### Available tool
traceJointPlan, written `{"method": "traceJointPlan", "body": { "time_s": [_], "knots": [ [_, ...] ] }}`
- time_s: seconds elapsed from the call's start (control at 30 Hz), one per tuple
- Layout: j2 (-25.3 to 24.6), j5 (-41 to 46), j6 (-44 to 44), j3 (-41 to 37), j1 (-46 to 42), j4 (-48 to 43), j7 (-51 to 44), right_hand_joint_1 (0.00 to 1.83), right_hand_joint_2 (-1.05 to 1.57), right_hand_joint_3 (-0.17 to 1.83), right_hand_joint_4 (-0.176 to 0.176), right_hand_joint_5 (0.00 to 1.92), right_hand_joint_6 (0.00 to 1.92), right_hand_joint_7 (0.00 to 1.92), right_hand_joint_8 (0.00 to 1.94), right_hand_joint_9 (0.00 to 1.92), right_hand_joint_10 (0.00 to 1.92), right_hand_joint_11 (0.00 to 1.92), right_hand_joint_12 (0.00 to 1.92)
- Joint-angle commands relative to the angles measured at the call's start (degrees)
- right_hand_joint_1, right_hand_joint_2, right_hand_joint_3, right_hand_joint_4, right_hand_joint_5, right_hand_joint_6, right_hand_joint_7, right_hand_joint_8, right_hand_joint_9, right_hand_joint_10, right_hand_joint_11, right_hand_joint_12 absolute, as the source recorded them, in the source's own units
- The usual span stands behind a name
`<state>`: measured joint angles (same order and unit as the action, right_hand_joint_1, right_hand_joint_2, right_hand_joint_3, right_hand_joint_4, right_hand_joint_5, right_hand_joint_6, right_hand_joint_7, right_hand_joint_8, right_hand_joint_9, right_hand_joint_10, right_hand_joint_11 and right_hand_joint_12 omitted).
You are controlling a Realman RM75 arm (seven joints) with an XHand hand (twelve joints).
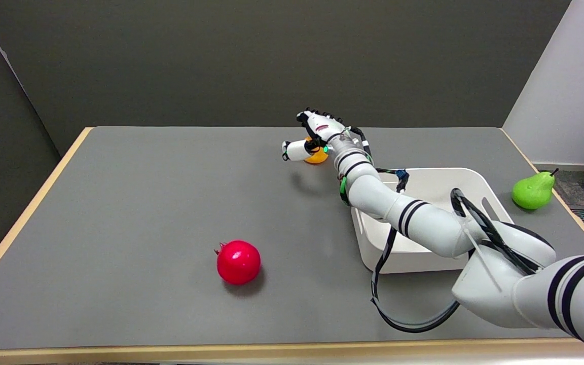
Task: Pick up the yellow duck.
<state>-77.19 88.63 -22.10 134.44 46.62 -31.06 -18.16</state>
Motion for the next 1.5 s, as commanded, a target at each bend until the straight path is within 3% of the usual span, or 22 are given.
{"method": "traceJointPlan", "body": {
  "time_s": [0.03, 0.1, 0.23, 0.3, 0.37, 0.5, 0.73, 0.93, 1.1, 1.23, 1.3, 1.37, 1.43, 1.5],
  "knots": [
    [-0.29, 0.24, -0.13, 0.24, -0.34, -0.11, 0.00, 0.64, 0.73, 0.94, -0.134, 0.16, 0.37, 0.21, 0.81, 0.21, 1.08, 0.00, 1.17],
    [-0.21, 0.31, -0.13, 0.09, -0.41, 0.06, 0.00, 0.65, 0.73, 0.94, -0.134, 0.16, 0.37, 0.20, 0.81, 0.21, 1.08, 0.00, 1.16],
    [-0.29, 0.31, 0.03, -0.08, -0.39, 1.53, 0.00, 0.66, 0.71, 0.96, -0.131, 0.14, 0.40, 0.19, 0.66, 0.16, 0.90, 0.00, 1.12],
    [-0.31, 0.39, 0.03, -0.16, -0.33, 2.42, 0.00, 0.65, 0.67, 0.98, -0.115, 0.12, 0.42, 0.11, 0.43, 0.04, 0.68, 0.00, 1.07],
    [-0.37, 0.51, -0.07, -0.18, -0.33, 3.38, 0.00, 0.66, 0.70, 0.87, -0.110, 0.14, 0.37, 0.11, 0.32, 0.01, 0.61, 0.00, 1.03],
    [-0.37, 2.19, -0.45, -0.32, -0.42, 4.61, 0.00, 0.68, 0.68, 0.92, -0.107, 0.12, 0.40, 0.07, 0.29, 0.00, 0.46, 0.00, 1.03],
    [-0.29, 3.19, -0.45, -0.31, -0.82, 5.16, 0.00, 0.70, 0.66, 0.96, -0.107, 0.11, 0.42, 0.06, 0.29, 0.00, 0.44, 0.00, 1.03],
    [-0.29, 2.69, -0.63, -0.30, -0.82, 4.89, 0.00, 0.74, 0.73, 0.87, -0.117, 0.15, 0.37, 0.12, 0.29, 0.00, 0.57, 0.00, 1.03],
    [-0.22, 2.55, -1.27, 0.08, -0.91, 4.17, -0.09, 0.74, 0.74, 0.99, -0.151, 0.17, 0.47, 0.26, 0.48, 0.14, 0.70, 0.00, 1.11],
    [-0.06, 2.19, -1.89, 0.15, -1.30, 3.23, -0.40, 0.77, 0.83, 0.93, -0.159, 0.22, 0.78, 0.38, 0.82, 0.29, 0.87, 0.03, 1.23],
    [0.02, 0.63, -1.93, -0.10, -1.55, 2.89, -0.32, 0.77, 0.84, 0.92, -0.156, 0.23, 0.86, 0.38, 0.89, 0.31, 0.89, 0.03, 1.26],
    [0.04, -0.53, -2.08, -0.24, -1.71, 2.74, 0.00, 0.84, 0.88, 0.84, -0.151, 0.23, 1.05, 0.36, 1.15, 0.34, 1.02, 0.04, 1.31],
    [0.10, -0.89, -2.54, -0.24, -1.87, 2.42, 0.00, 0.85, 0.89, 0.83, -0.150, 0.25, 1.15, 0.35, 1.26, 0.36, 1.09, 0.05, 1.34],
    [-0.21, 0.37, -3.00, 0.40, -2.04, 1.18, -0.08, 0.89, 1.17, 0.45, -0.158, 0.37, 1.56, 0.34, 1.39, 0.37, 1.20, 0.03, 1.43]
  ]
}}
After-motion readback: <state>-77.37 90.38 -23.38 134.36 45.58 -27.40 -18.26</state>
